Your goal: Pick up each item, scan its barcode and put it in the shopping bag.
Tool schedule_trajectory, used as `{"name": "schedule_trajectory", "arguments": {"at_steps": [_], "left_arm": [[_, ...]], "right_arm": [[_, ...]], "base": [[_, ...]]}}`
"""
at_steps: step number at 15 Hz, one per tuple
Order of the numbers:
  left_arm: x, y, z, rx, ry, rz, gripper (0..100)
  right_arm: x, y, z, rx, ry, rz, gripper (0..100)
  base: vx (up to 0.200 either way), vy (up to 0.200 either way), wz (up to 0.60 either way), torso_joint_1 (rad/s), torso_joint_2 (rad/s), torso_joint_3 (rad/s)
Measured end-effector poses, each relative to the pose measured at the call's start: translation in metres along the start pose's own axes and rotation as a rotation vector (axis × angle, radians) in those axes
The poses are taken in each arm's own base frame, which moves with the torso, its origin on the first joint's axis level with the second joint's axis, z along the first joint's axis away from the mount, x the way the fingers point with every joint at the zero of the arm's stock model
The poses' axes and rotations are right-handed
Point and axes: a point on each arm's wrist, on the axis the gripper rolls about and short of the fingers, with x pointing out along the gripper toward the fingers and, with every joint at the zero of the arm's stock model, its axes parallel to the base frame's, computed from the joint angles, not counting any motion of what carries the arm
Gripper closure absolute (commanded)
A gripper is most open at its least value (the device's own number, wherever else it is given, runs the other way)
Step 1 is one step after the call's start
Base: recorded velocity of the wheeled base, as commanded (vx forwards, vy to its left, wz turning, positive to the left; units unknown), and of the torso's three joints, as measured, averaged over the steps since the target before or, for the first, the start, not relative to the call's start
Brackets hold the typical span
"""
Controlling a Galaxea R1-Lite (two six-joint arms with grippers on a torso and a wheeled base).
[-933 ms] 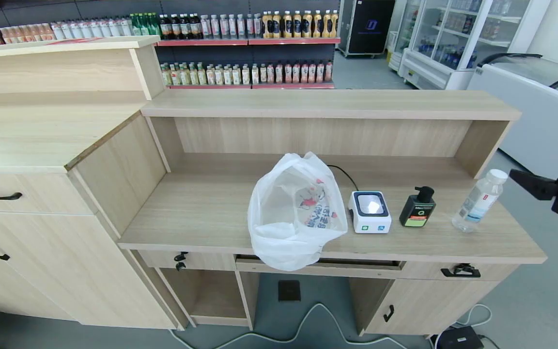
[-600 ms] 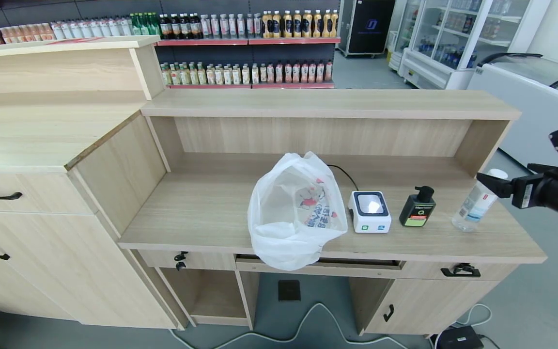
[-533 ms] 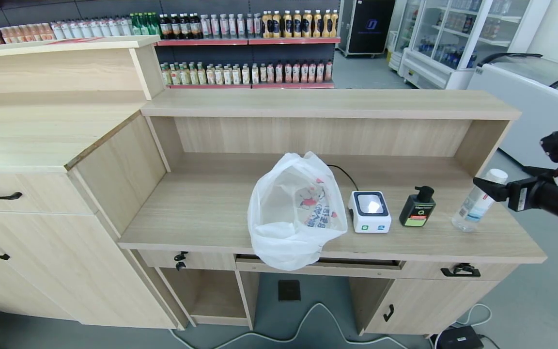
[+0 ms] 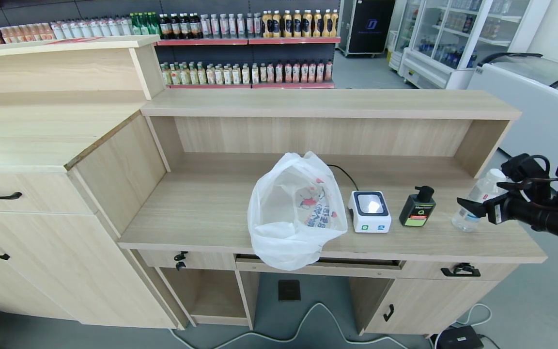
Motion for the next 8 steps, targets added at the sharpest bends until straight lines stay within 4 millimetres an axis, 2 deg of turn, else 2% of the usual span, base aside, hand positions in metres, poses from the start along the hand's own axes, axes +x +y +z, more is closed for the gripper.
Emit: {"name": "schedule_trajectory", "arguments": {"at_steps": [4,8], "left_arm": [[0.0,0.0,0.0,0.0,0.0,0.001,100],[0.0,0.0,0.0,0.0,0.0,0.0,100]], "right_arm": [[0.017,0.003,-0.018,-0.053,0.012,0.072,0],[0.038,0.007,-0.028,-0.052,0.011,0.109,0]], "base": [[0.0,0.0,0.0,0.0,0.0,0.0],[0.0,0.0,0.0,0.0,0.0,0.0]]}}
